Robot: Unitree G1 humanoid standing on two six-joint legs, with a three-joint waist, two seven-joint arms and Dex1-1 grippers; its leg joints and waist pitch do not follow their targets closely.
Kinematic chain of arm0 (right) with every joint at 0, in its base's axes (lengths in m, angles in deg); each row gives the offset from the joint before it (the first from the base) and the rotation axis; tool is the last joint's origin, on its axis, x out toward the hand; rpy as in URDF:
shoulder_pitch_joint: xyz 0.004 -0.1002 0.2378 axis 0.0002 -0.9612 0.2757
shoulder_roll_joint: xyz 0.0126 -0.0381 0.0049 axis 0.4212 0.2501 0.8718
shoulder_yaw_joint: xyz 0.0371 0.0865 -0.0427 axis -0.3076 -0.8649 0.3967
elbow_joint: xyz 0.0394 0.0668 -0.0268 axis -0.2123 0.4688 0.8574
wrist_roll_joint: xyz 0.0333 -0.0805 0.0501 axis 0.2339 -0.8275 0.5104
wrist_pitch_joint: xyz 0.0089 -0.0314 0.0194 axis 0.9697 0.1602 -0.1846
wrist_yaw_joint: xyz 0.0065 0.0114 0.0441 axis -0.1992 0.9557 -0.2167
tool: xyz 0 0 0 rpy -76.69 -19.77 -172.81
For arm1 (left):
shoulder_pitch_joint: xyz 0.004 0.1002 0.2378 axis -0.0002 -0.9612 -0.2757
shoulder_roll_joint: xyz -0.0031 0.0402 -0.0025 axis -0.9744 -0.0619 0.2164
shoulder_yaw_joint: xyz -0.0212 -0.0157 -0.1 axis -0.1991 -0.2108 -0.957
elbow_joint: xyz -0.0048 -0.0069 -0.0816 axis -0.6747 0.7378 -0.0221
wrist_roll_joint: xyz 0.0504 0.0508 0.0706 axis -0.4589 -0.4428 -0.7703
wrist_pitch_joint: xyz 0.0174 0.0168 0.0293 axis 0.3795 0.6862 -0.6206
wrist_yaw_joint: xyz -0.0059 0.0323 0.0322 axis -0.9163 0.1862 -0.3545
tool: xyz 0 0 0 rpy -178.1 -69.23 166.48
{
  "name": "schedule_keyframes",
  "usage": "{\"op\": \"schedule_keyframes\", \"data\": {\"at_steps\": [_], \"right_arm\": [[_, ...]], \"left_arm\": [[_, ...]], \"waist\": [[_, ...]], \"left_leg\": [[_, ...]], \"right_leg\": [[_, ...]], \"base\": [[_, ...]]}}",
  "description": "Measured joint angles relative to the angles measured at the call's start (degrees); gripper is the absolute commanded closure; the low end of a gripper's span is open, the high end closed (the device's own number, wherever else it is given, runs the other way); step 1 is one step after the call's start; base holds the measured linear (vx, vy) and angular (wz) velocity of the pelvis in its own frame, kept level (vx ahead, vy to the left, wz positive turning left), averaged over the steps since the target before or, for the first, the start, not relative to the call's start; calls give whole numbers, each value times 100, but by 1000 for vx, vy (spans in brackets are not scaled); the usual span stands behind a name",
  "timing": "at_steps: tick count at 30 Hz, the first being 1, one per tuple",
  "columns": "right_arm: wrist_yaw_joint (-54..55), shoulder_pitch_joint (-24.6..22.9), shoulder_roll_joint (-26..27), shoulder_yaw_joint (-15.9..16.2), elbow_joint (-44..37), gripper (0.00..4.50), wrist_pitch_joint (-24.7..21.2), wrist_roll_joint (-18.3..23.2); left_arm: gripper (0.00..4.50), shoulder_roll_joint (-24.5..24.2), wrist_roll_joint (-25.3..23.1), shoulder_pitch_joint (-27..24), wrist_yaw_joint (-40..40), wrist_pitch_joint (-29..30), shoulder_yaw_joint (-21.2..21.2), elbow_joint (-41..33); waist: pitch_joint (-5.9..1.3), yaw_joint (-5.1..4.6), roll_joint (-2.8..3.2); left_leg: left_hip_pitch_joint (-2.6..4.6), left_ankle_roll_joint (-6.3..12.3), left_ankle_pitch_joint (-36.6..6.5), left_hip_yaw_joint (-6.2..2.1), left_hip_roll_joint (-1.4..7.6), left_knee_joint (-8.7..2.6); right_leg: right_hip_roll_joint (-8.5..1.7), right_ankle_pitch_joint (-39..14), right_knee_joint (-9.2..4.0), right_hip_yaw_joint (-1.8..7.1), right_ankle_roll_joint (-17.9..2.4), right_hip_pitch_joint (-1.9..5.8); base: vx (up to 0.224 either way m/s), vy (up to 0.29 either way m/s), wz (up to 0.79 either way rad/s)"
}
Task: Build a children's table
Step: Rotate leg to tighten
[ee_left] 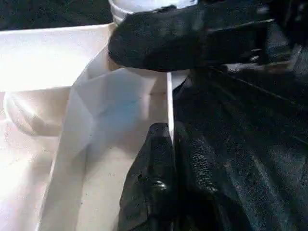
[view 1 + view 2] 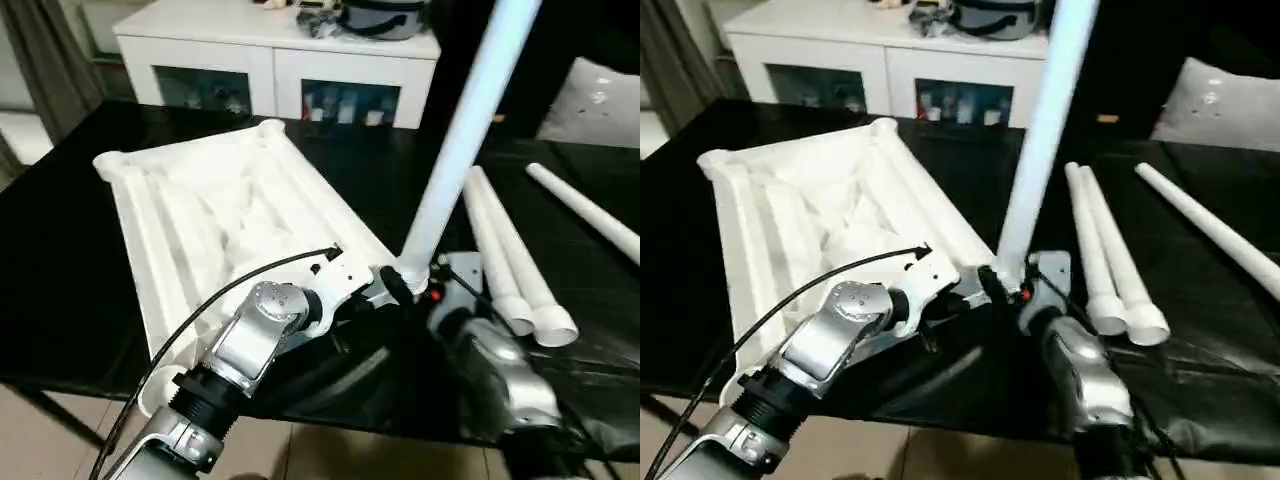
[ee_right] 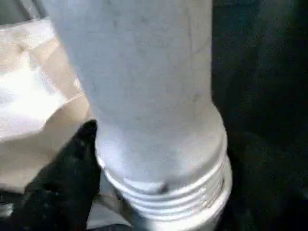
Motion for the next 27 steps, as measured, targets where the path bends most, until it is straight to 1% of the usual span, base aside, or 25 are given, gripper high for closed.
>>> {"op": "schedule_keyframes", "data": {"at_steps": [3, 5, 6, 9, 11, 13, 17, 21, 22, 24, 25, 27], "right_arm": [[-507, -105, -288, -10, -58, 8, 25, 87], [-1083, -235, -652, -2, -220, 8, -24, 221], [-1261, -276, -751, -3, -248, 8, -49, 252], [-1778, -314, -1050, -9, -433, 8, -99, 442], [-2138, -310, -1303, -35, -629, 8, -164, 598], [-2373, -303, -1410, -36, -728, 8, -217, 679], [-3133, -310, -1707, 156, -927, 8, -553, 880], [-3393, -262, -1752, 314, -972, 8, -701, 930], [-3394, -234, -1714, 329, -932, 35, -705, 929], [-3398, -166, -1627, 374, -867, 35, -719, 929], [-3422, -136, -1597, 413, -850, 47, -740, 931], [-3495, -97, -1538, 499, -850, 67, -845, 957]], "left_arm": [[450, -129, 27, 0, -155, -164, 28, 1], [450, -300, 82, 0, -372, -275, 29, -4], [450, -377, 85, -1, -446, -319, 25, -5], [450, -660, 87, 4, -755, -541, 56, -5], [450, -848, 113, 4, -1009, -699, 95, -6], [450, -982, 134, 6, -1180, -830, 135, -10], [450, -1308, 190, 68, -1723, -1074, 252, -23], [450, -1523, 206, 123, -2133, -1243, 306, -20], [450, -1553, 207, 140, -2197, -1282, 327, -14], [450, -1627, 238, 152, -2363, -1350, 355, -14], [450, -1649, 249, 152, -2416, -1388, 364, -14], [450, -1665, 251, 166, -2527, -1436, 395, -14]], "waist": [[1, -1, 1], [3, 4, 4], [3, 3, 3], [5, -15, 12], [3, -11, 7], [2, -6, 5], [2, 18, 4], [0, 45, -1], [0, 54, -1], [0, 76, -2], [0, 88, -2], [-1, 142, -2]], "left_leg": [[-10, 0, 0, 0, 9, 1], [-10, 0, 1, 0, 12, 1], [-10, 0, 1, 0, 17, 3], [-8, -1, 1, 2, 18, 5], [-2, -1, 1, 2, 21, 5], [-1, -1, 1, 2, 21, 5], [-2, -1, 1, 3, 21, 8], [1, 0, 1, 4, 23, 13], [1, 0, 1, 4, 22, 14], [1, -1, 1, 5, 23, 17], [1, 0, 1, 5, 23, 18], [0, 0, 1, 6, 23, 19]], "right_leg": [[4, 0, 3, -7, 0, -12], [6, 1, 3, -10, 0, -12], [10, 1, 3, -11, 0, -12], [11, 3, 4, -9, -3, -12], [12, 3, 4, -11, -3, -6], [12, 3, 4, -11, -3, -6], [12, 3, 6, -12, -4, -5], [12, 4, 8, -13, -6, -2], [12, 5, 8, -13, -7, -2], [12, 5, 9, -13, -7, -1], [11, 5, 9, -13, -8, -1], [11, 5, 9, -12, -8, -1]], "base": [[0, 0, 0], [0, 0, 0], [0, 0, 0], [0, 0, 0], [0, 0, 0], [0, 0, 0], [0, 0, 0], [0, 0, 0], [0, 0, 0], [0, 0, 0], [0, 0, 0], [0, 0, 0]]}}
